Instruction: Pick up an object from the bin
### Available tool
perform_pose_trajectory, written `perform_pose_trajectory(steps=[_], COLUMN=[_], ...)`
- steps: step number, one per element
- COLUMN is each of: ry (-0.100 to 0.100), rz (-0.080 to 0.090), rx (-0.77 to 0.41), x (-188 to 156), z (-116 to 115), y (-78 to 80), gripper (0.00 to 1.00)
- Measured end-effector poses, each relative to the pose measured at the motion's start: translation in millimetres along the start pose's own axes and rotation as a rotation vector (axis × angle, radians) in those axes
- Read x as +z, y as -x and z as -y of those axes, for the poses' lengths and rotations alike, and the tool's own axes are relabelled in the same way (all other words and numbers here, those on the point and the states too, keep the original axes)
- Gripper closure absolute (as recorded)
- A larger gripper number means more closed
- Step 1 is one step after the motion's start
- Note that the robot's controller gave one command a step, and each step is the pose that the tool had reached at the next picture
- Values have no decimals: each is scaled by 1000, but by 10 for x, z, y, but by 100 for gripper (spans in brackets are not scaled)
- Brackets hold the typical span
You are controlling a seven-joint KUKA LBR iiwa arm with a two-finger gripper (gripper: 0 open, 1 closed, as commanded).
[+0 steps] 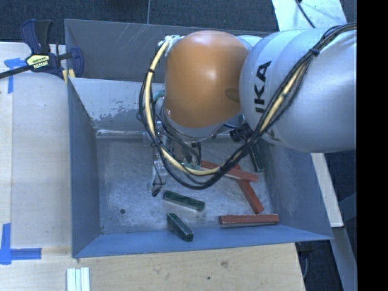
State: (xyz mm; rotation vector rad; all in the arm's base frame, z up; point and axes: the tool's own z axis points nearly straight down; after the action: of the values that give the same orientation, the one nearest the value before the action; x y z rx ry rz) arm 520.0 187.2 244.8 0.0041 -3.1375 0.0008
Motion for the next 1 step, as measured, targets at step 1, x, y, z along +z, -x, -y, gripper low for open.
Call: perform_pose_trajectory(steps=[1], ry=[-1], rz=[-1], rx=[-266], x=[1669], z=[-171], y=[57], gripper=[0])
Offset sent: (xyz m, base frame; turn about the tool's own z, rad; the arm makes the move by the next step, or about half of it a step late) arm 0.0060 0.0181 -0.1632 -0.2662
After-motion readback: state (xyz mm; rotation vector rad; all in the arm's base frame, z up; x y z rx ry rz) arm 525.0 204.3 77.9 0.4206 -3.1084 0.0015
